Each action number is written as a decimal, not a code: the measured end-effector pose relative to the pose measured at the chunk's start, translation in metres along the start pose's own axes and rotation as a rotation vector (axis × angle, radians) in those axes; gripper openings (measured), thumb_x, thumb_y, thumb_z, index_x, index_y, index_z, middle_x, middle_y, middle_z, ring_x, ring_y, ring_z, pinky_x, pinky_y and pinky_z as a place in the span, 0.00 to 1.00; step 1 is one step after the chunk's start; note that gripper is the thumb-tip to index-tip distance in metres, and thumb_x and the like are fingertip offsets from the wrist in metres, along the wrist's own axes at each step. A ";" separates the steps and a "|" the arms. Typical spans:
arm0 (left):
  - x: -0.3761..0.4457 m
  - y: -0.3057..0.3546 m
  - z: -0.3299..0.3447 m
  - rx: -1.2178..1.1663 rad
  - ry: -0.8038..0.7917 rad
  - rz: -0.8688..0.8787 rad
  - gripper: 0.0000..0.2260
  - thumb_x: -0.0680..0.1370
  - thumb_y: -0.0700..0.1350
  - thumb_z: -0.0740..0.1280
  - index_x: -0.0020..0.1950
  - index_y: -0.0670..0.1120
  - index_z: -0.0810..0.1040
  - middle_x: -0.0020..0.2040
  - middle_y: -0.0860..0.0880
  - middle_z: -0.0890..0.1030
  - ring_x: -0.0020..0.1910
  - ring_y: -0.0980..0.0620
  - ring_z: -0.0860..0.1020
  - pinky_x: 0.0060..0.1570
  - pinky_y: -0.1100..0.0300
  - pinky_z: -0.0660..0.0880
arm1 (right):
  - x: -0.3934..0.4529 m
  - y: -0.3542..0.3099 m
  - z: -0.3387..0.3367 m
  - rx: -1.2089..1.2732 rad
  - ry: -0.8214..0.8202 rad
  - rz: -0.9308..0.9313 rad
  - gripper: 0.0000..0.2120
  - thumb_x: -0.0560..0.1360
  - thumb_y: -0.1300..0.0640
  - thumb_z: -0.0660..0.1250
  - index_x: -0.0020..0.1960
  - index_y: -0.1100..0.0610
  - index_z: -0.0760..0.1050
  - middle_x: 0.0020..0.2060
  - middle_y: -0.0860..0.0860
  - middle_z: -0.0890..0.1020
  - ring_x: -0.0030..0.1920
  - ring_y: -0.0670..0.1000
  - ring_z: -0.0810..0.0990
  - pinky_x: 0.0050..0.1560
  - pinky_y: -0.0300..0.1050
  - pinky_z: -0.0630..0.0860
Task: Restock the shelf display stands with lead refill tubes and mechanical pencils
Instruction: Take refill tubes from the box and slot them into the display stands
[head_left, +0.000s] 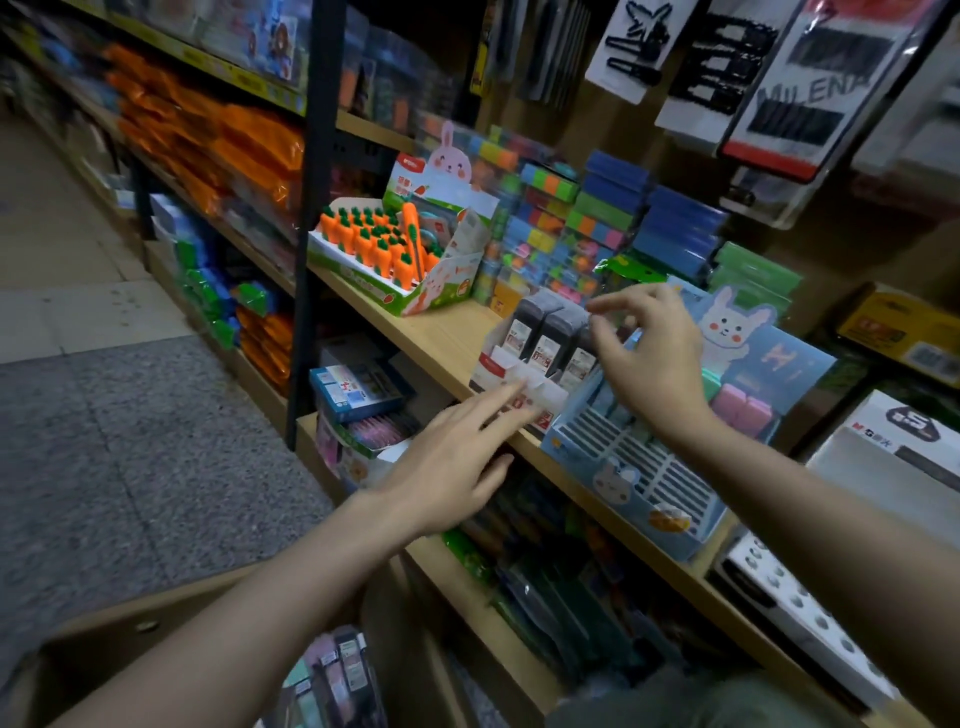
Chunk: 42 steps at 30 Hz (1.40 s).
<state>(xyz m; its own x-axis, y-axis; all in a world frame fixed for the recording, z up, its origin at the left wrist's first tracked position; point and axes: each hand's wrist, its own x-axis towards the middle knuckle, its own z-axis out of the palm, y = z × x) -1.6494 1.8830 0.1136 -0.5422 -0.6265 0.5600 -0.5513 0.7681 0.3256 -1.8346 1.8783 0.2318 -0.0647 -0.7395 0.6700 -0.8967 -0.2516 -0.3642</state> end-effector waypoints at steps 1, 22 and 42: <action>-0.011 -0.001 -0.002 -0.016 0.018 0.001 0.19 0.81 0.46 0.62 0.72 0.50 0.68 0.76 0.50 0.63 0.73 0.52 0.63 0.70 0.54 0.64 | -0.016 -0.010 0.005 0.112 0.018 -0.001 0.05 0.77 0.57 0.67 0.47 0.48 0.79 0.47 0.44 0.75 0.45 0.40 0.76 0.45 0.27 0.72; -0.352 -0.005 0.107 -0.352 0.180 -1.766 0.17 0.73 0.39 0.73 0.60 0.39 0.76 0.56 0.40 0.81 0.55 0.43 0.79 0.55 0.54 0.75 | -0.376 -0.028 0.216 0.167 -1.221 0.572 0.06 0.74 0.56 0.72 0.50 0.55 0.78 0.48 0.53 0.83 0.47 0.50 0.80 0.46 0.41 0.77; -0.358 -0.035 0.143 -0.081 0.188 -1.823 0.22 0.70 0.41 0.76 0.60 0.45 0.73 0.61 0.45 0.74 0.56 0.46 0.77 0.56 0.53 0.74 | -0.426 -0.028 0.273 0.090 -1.269 0.597 0.09 0.71 0.57 0.75 0.48 0.59 0.79 0.48 0.55 0.83 0.49 0.52 0.81 0.50 0.49 0.81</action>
<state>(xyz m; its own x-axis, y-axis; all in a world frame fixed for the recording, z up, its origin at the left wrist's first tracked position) -1.5273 2.0614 -0.2072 0.6996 -0.5739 -0.4256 -0.2725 -0.7650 0.5836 -1.6623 2.0301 -0.2203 0.0569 -0.7878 -0.6133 -0.8409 0.2933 -0.4548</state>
